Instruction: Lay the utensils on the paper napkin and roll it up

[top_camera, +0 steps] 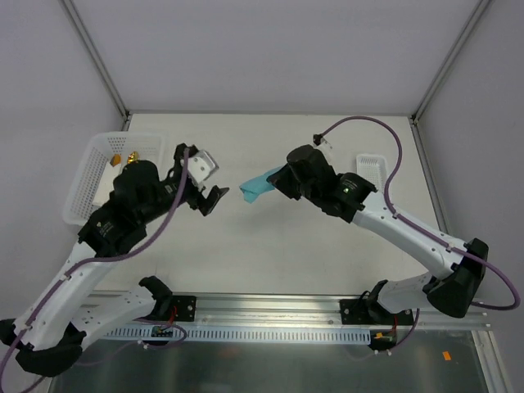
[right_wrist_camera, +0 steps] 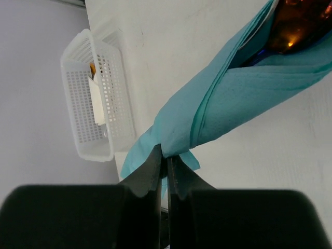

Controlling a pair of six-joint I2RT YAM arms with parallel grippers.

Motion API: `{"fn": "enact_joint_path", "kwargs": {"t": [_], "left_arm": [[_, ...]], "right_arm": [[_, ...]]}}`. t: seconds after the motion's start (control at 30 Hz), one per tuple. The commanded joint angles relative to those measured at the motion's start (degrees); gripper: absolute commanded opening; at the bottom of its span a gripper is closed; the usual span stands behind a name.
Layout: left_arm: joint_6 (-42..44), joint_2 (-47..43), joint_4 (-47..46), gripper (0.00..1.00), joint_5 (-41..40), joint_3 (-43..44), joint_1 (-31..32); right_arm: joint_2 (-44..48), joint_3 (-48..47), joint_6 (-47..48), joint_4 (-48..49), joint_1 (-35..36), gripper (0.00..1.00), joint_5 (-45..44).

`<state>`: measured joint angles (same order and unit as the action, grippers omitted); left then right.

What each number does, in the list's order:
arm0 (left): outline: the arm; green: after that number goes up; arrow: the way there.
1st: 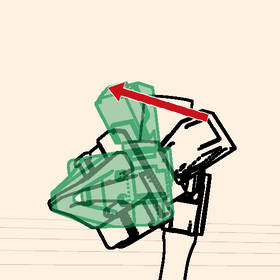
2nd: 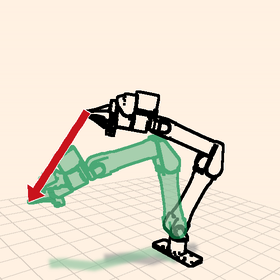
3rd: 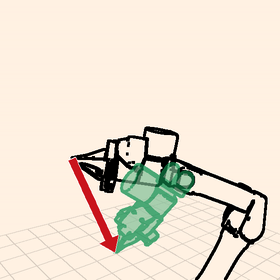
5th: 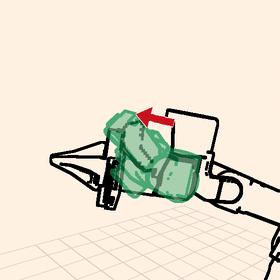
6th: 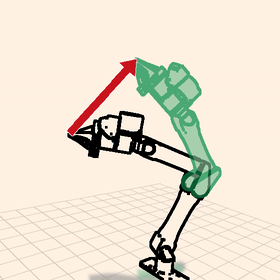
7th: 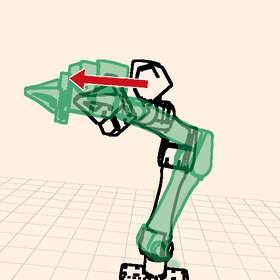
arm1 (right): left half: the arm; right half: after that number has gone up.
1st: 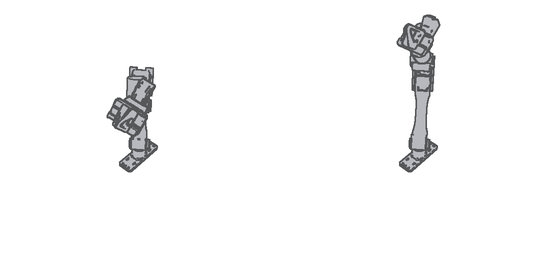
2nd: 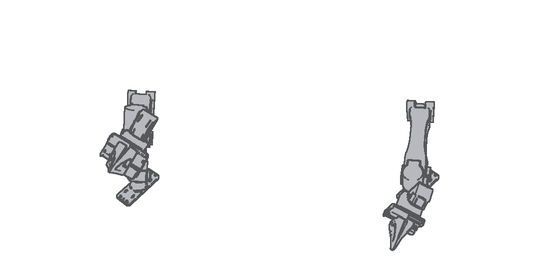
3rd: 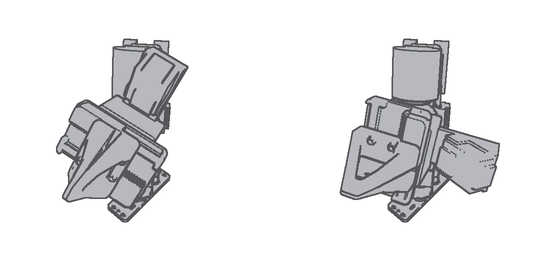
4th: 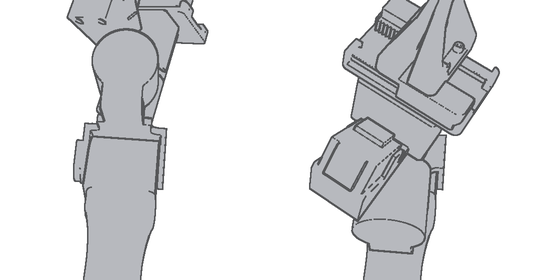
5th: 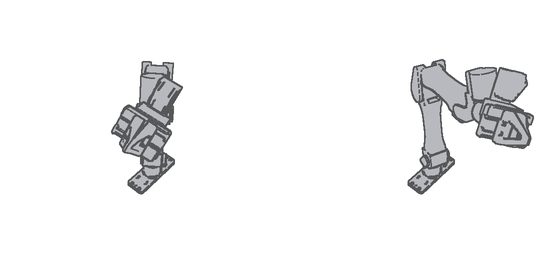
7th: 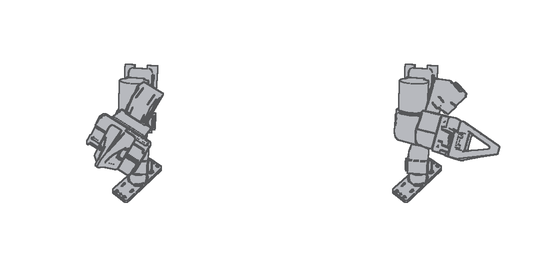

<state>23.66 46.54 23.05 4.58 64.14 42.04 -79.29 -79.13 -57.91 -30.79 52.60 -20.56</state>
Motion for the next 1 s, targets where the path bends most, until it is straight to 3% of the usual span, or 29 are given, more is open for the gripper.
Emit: {"fn": "enact_joint_path", "kwargs": {"t": [0.0,0.07,0.1,0.13,0.17,0.3,0.37,0.4,0.47,0.5,0.57,0.6,0.67,0.7,0.8,0.97], "left_arm": [[-18.2,3.0,9.8,0.80,17.7,6.9,-12.8],[-22.1,5.5,12.4,0.86,32.7,9.0,-20.9],[-27.0,8.4,12.5,0.88,38.5,9.9,-29.4],[-29.0,10.2,12.5,0.90,52.7,10.1,-33.5],[-31.2,12.4,12.5,0.91,58.5,10.4,-36.5],[-38.8,21.4,10.4,0.92,73.4,10.8,-40.5],[-43.8,21.9,3.1,0.96,77.6,9.2,-40.5],[-51.4,22.8,-0.6,0.97,79.2,7.1,-40.5],[-59.8,23.0,-13.9,0.98,80.7,4.3,-40.5],[-70.0,22.4,-20.1,0.99,81.5,0.6,-40.5],[-83.6,21.6,-46.4,0.99,81.5,-4.4,-40.5],[-100.7,21.8,-57.5,0.99,81.3,-9.7,-40.5],[-116.4,23.7,-77.6,0.99,79.2,-13.2,-40.5],[-130.1,26.1,-95.6,0.99,78.0,-15.6,-40.5],[-147.9,30.5,-119.3,0.99,70.9,-18.4,-40.2],[-147.0,28.7,-119.2,0.99,63.6,-19.8,-38.0]], "right_arm": [[7.0,4.5,16.2,14.1,-1.2,0.00,2.5],[8.7,7.5,20.3,17.5,-1.8,0.00,4.3],[9.5,8.6,22.6,22.0,-2.0,0.00,6.9],[11.1,9.5,26.8,23.7,-2.1,0.00,7.7],[11.9,10.1,28.3,24.9,-2.1,0.00,8.3],[13.5,12.6,34.3,35.7,-3.1,0.00,18.2],[13.1,11.9,36.7,37.6,-3.2,0.00,21.9],[12.7,11.3,37.1,38.7,-3.3,0.00,25.4],[11.8,9.7,37.9,40.4,-3.3,0.00,28.4],[11.1,9.3,38.1,41.2,-3.3,0.00,30.4],[10.5,8.0,38.3,42.1,-3.3,0.00,32.7],[9.7,7.5,38.7,42.3,-3.4,0.00,35.0],[9.1,6.4,38.9,42.6,-3.3,0.00,37.1],[8.8,6.2,39.0,43.0,-3.2,0.00,37.9],[8.5,5.7,39.0,44.1,-3.2,0.00,40.8],[8.4,5.8,38.2,46.0,-3.3,0.00,41.7]]}}
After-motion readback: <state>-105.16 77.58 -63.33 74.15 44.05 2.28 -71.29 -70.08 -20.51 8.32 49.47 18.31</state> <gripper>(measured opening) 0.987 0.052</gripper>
